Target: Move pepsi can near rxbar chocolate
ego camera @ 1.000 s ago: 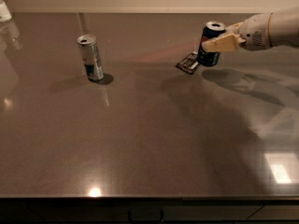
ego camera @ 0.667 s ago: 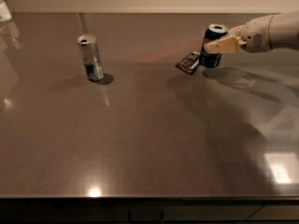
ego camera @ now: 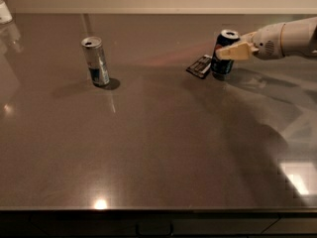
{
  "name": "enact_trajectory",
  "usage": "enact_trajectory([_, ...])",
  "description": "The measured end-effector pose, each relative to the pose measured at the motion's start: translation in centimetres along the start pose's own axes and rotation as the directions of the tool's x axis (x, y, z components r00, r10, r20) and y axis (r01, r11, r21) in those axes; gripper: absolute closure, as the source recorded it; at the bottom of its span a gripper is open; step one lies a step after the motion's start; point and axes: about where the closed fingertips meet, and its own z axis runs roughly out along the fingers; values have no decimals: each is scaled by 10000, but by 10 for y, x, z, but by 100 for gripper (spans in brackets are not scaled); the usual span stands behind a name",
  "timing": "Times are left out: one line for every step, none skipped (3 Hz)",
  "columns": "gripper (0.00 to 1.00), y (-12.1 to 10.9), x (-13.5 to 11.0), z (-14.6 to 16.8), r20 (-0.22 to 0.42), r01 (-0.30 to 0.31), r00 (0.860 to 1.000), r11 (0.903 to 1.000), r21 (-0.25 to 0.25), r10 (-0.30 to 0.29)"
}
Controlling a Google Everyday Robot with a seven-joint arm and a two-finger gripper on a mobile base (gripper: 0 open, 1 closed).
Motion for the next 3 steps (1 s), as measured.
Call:
enact_trajectory([84,-7,6,1,4,-42,10000,9999,123,42])
enact_trajectory([62,-10,9,1,-44,-12,10000,9997,264,13])
enact_trajectory([38,-13,11,-1,-84,30,10000,9995,330,-28])
